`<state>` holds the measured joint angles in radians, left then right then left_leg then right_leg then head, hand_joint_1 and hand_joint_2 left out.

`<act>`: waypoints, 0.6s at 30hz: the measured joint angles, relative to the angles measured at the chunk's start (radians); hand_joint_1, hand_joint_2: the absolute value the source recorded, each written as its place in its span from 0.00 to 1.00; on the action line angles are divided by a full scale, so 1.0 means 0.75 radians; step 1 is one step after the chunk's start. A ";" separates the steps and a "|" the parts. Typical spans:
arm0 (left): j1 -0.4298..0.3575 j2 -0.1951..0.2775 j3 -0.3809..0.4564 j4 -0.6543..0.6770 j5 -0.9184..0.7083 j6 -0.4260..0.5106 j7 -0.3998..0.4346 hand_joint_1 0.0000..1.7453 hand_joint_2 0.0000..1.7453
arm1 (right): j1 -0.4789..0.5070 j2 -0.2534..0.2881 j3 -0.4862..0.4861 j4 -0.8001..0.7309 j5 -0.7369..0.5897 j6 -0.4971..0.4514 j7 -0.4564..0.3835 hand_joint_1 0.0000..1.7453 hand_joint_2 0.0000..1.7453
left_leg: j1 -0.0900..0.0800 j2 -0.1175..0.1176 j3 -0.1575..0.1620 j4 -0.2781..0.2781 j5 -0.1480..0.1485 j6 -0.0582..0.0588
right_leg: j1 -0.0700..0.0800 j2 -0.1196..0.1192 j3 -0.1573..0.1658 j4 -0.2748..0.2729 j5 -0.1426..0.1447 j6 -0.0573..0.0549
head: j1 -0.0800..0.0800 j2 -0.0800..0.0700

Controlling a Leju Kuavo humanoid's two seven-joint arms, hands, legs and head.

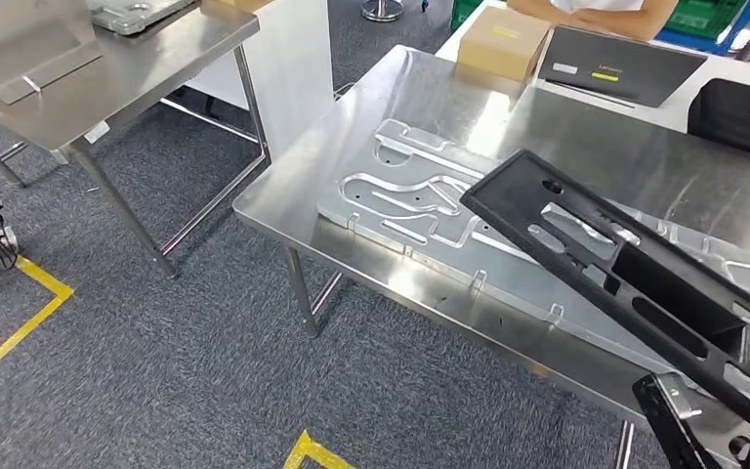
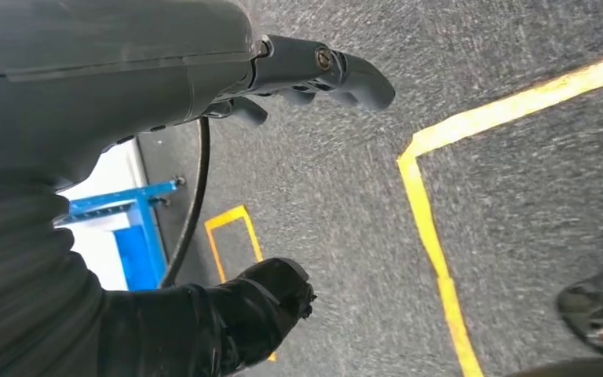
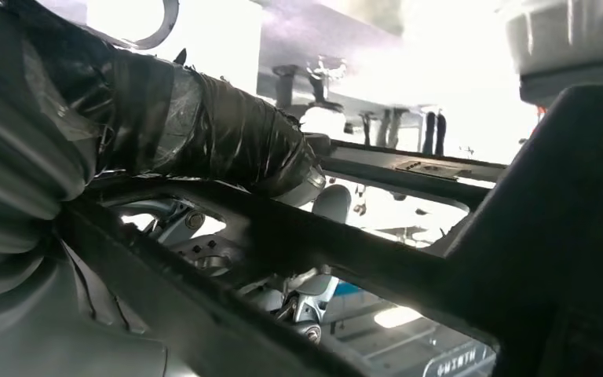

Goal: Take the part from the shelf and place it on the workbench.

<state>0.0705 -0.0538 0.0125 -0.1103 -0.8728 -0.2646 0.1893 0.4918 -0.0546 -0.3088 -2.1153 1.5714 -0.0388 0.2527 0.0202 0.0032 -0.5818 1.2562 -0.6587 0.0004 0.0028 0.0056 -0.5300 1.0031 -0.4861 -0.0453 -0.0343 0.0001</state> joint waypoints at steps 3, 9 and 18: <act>0.009 0.006 -0.006 0.000 -0.001 0.000 0.001 0.00 1.00 | 0.004 -0.007 0.004 0.018 0.000 0.016 0.012 1.00 1.00 | 0.007 0.001 -0.005 -0.129 0.127 -0.020 | -0.014 0.010 0.032 0.006 -0.031 0.022 | 0.000 0.000; 0.013 0.009 -0.017 0.003 -0.001 -0.001 0.002 0.00 1.00 | 0.001 -0.030 0.003 0.051 0.000 0.040 0.024 1.00 1.00 | -0.003 0.001 0.032 -0.288 0.211 0.020 | -0.019 0.013 0.060 0.035 -0.068 0.074 | 0.001 0.001; 0.015 0.014 -0.018 0.003 0.003 0.000 0.006 0.00 1.00 | 0.008 -0.040 -0.005 0.091 0.000 0.059 0.023 1.00 1.00 | -0.019 0.000 0.141 -0.314 0.140 0.049 | -0.017 -0.001 -0.224 0.313 -0.102 0.071 | 0.005 0.000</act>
<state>0.0816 -0.0435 -0.0008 -0.1080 -0.8709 -0.2645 0.1935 0.4978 -0.0848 -0.3123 -2.0472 1.5713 0.0052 0.2696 0.0057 0.0035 -0.4764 1.0205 -0.5534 0.0369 -0.0097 0.0051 -0.6980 1.2377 -0.5627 0.0080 -0.0307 0.0003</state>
